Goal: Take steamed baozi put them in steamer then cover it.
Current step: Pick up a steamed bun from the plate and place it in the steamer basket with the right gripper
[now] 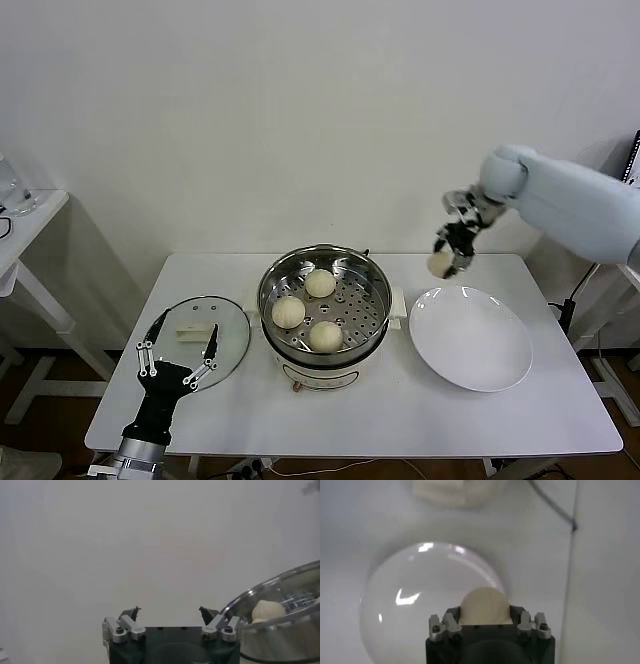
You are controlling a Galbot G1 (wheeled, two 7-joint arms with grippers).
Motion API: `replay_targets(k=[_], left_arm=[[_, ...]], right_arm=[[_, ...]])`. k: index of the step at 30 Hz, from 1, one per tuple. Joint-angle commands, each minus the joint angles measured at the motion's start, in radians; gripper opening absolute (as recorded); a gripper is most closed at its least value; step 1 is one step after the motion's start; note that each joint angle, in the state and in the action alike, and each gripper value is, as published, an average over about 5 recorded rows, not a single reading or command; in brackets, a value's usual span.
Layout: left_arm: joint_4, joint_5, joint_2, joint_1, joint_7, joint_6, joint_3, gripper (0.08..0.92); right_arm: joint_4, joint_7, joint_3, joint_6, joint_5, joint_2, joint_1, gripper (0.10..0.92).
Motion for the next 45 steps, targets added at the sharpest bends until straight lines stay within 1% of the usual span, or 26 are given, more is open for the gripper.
replay_targets(k=[1, 6, 10, 19, 27, 36, 39, 43, 45], left_arm=[[-0.004, -0.002, 0.001, -0.007, 0.000, 0.003, 0.007, 0.823], [-0.001, -0.001, 0.006, -0.014, 0.000, 0.000, 0.006, 0.823], [0.002, 0.001, 0.011, -0.018, 0.000, -0.003, 0.004, 0.823], [-0.010, 0.001, 0.011, -0.018, 0.000, -0.001, 0.004, 0.823], [-0.007, 0.002, 0.006, -0.013, -0.001, -0.005, 0.000, 0.823], [-0.009, 0.002, 0.003, -0.012, -0.001, -0.006, -0.005, 0.823], [-0.008, 0.002, 0.003, -0.012, -0.001, -0.005, -0.006, 0.823], [-0.004, 0.003, 0.003, -0.013, -0.003, -0.003, -0.010, 0.823], [-0.004, 0.005, 0.003, -0.014, -0.003, 0.000, -0.010, 0.823]], right_arm=[[0.195, 0.007, -0.190, -0.069, 0.257, 0.169, 0.248, 0.679], [0.228, 0.029, -0.221, -0.100, 0.275, 0.245, 0.233, 0.673], [0.236, 0.038, -0.231, -0.114, 0.258, 0.270, 0.197, 0.670], [0.208, 0.063, -0.241, -0.131, 0.196, 0.284, 0.108, 0.654], [0.153, 0.064, -0.228, -0.129, 0.158, 0.298, 0.040, 0.653], [0.136, 0.077, -0.223, -0.128, 0.130, 0.303, -0.001, 0.654], [0.131, 0.086, -0.215, -0.127, 0.130, 0.307, -0.007, 0.684], [0.136, 0.094, -0.199, -0.126, 0.128, 0.300, -0.007, 0.780], [0.150, 0.095, -0.183, -0.127, 0.128, 0.285, -0.005, 0.806]])
